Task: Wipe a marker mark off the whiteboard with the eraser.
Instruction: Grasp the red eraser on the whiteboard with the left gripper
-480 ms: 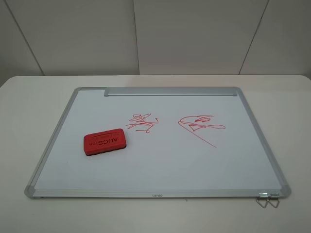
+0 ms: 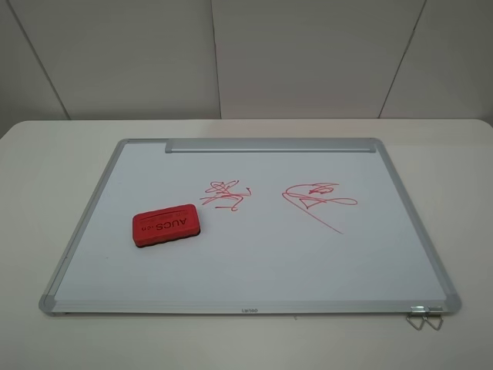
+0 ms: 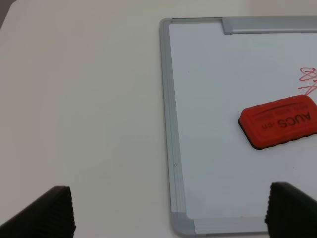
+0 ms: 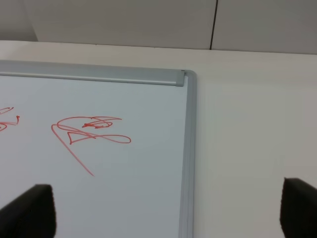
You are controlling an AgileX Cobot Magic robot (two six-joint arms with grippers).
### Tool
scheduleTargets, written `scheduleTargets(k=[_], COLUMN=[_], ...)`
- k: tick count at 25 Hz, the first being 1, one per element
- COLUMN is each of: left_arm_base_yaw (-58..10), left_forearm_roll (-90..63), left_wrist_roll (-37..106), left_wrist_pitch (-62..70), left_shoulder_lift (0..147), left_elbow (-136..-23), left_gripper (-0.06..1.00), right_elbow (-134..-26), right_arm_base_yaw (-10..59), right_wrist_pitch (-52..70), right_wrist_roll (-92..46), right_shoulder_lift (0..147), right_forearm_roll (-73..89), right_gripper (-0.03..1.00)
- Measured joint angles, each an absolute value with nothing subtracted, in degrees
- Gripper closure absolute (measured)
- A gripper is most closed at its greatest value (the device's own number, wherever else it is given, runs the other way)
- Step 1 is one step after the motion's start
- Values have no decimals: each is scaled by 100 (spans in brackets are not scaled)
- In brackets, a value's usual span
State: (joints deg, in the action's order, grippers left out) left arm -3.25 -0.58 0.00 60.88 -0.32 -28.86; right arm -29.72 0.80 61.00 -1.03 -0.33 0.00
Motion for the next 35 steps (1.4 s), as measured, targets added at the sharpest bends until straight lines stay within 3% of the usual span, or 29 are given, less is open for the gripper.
scheduleTargets(k=[31, 35], left_arm_base_yaw=[-325, -325], left_forearm_roll=[-58, 0], left_wrist_roll=[0, 254], left_wrist_pitch=[6083, 5824], left_shoulder_lift=[-25, 771], left_elbow=[-2886, -3011], left_gripper=[17, 17], right_elbow=[-2972, -2972], right_arm_base_yaw=[80, 80], right_wrist_pitch=[6100, 6100], right_wrist_roll=[-103, -103], right_shoulder_lift=[-33, -33], right_forearm_roll=[0, 0], right_gripper=[14, 14])
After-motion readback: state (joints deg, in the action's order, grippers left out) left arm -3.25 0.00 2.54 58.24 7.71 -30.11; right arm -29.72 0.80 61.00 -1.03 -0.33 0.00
